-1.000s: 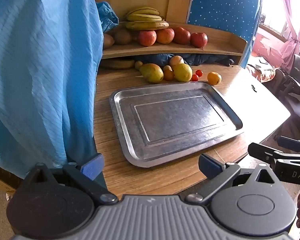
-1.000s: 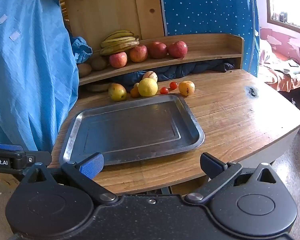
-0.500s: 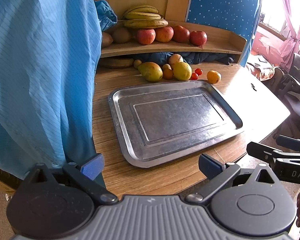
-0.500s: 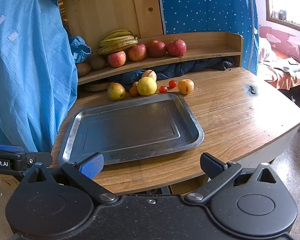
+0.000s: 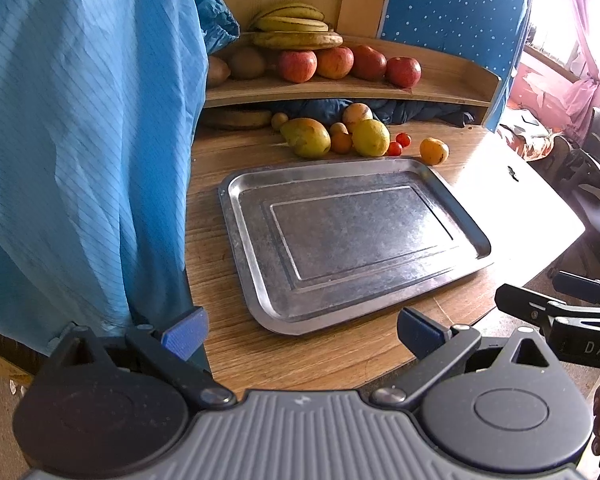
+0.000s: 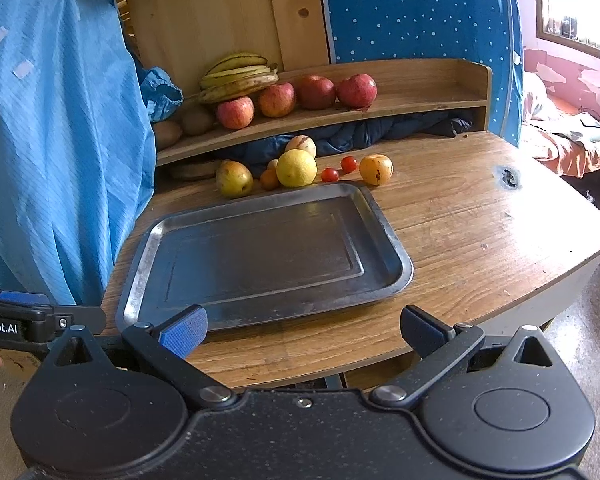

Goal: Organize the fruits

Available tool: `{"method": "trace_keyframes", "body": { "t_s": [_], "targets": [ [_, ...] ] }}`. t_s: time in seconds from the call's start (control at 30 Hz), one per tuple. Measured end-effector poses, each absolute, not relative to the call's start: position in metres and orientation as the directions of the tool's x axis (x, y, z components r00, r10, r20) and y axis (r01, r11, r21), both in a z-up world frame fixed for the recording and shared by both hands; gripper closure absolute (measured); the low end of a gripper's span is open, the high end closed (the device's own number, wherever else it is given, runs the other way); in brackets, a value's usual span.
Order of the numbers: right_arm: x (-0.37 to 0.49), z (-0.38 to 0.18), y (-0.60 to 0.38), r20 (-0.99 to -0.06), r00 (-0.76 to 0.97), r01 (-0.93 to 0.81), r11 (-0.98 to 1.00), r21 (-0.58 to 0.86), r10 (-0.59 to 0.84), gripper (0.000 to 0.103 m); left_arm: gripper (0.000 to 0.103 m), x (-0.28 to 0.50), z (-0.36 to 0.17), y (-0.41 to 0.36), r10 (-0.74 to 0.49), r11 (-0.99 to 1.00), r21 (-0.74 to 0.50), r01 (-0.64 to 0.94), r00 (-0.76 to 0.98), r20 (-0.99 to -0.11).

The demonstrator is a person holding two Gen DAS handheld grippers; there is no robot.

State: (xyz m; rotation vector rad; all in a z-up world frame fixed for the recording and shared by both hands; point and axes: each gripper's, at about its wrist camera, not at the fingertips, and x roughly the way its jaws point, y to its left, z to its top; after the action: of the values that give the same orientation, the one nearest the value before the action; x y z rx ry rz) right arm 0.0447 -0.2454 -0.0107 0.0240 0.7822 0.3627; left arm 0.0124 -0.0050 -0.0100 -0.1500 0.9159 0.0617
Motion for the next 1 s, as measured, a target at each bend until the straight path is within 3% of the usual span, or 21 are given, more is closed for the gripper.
{"method": "trace_keyframes", "body": {
  "t_s": [1.0],
  "targets": [
    [0.063,-0.024,-0.253,-0.720,0.602,-0.324,0.930,0.175,0.345,0.001,0.001,0.038,-0.024,-0.014,-0.012,0.987,-0.095,-0.127,0.538,-0.843]
  ]
}}
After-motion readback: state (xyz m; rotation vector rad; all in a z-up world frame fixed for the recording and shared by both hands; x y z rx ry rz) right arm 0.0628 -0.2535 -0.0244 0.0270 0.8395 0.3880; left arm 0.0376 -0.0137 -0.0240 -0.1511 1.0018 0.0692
